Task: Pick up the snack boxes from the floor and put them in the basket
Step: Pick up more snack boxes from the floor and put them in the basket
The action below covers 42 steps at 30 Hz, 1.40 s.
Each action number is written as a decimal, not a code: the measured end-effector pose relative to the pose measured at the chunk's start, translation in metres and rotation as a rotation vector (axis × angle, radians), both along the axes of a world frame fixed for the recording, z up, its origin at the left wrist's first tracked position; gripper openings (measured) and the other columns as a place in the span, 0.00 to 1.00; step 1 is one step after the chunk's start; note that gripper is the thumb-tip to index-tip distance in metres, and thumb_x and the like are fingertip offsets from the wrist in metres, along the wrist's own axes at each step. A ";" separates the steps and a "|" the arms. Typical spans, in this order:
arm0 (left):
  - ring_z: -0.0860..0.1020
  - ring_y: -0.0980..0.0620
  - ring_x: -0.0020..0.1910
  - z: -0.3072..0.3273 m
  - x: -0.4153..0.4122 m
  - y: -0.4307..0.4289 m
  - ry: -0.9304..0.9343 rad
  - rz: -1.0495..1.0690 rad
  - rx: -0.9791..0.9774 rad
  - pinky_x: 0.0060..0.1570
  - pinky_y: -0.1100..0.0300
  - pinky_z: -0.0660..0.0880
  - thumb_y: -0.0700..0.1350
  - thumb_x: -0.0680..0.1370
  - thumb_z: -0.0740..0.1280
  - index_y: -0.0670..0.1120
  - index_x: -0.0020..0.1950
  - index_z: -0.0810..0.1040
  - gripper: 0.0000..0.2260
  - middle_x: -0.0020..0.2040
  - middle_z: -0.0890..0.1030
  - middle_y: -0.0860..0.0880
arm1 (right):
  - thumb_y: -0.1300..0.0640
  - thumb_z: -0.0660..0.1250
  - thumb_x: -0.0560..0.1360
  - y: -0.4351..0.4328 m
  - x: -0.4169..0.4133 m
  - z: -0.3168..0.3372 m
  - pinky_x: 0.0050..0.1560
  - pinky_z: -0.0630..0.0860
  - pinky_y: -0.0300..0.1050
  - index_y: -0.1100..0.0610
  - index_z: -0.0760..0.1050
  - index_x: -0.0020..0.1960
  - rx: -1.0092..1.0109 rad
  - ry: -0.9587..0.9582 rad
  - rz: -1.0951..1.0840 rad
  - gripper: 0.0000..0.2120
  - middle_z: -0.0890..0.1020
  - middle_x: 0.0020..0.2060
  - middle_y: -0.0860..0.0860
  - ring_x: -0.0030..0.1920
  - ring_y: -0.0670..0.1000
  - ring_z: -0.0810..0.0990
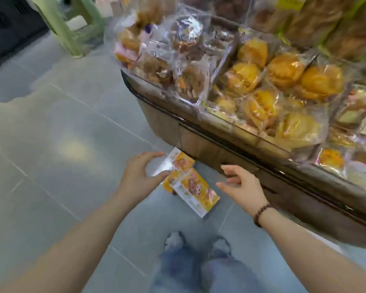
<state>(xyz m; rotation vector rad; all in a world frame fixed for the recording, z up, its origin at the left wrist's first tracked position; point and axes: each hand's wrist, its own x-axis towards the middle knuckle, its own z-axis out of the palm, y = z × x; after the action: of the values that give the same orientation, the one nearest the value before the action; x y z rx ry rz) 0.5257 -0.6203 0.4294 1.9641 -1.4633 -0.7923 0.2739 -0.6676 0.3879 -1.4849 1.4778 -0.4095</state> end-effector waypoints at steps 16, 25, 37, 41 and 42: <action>0.63 0.43 0.70 -0.429 -0.006 -0.048 -0.203 -0.398 0.281 0.66 0.52 0.64 0.47 0.66 0.76 0.55 0.69 0.70 0.32 0.71 0.63 0.41 | 0.55 0.77 0.65 0.061 0.002 -0.431 0.66 0.65 0.42 0.42 0.58 0.72 0.317 0.088 -0.234 0.42 0.62 0.69 0.55 0.67 0.52 0.66; 0.62 0.41 0.71 -0.487 -0.027 -0.063 -0.308 -0.403 0.261 0.61 0.44 0.70 0.50 0.66 0.76 0.63 0.72 0.59 0.40 0.75 0.58 0.45 | 0.52 0.81 0.59 0.058 0.011 -0.497 0.66 0.70 0.48 0.38 0.48 0.74 0.386 -0.163 -0.318 0.55 0.71 0.64 0.42 0.62 0.42 0.72; 0.61 0.43 0.72 -0.421 -0.045 -0.026 -0.221 -0.305 0.215 0.65 0.49 0.65 0.50 0.67 0.76 0.58 0.73 0.62 0.38 0.71 0.64 0.39 | 0.48 0.79 0.61 0.057 -0.009 -0.422 0.56 0.65 0.35 0.40 0.48 0.75 0.222 0.035 -0.303 0.54 0.68 0.60 0.54 0.54 0.48 0.73; 0.60 0.44 0.72 -0.333 -0.064 -0.006 -0.180 -0.320 0.226 0.66 0.53 0.63 0.48 0.65 0.77 0.58 0.72 0.62 0.39 0.71 0.65 0.40 | 0.46 0.78 0.61 0.066 -0.040 -0.324 0.57 0.64 0.35 0.37 0.48 0.74 0.206 0.100 -0.254 0.52 0.65 0.54 0.52 0.55 0.51 0.73; 0.59 0.44 0.73 -0.307 -0.071 0.001 -0.164 -0.323 0.231 0.66 0.54 0.62 0.47 0.65 0.77 0.58 0.72 0.62 0.40 0.71 0.64 0.41 | 0.46 0.78 0.61 0.071 -0.047 -0.297 0.57 0.65 0.35 0.37 0.48 0.74 0.209 0.112 -0.255 0.52 0.65 0.54 0.51 0.54 0.50 0.72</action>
<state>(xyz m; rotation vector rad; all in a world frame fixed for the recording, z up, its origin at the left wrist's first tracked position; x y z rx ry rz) 0.4547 -0.6194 0.1226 2.0255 -1.8933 -0.9961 0.2264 -0.5967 0.0905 -1.1748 1.7512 -0.3162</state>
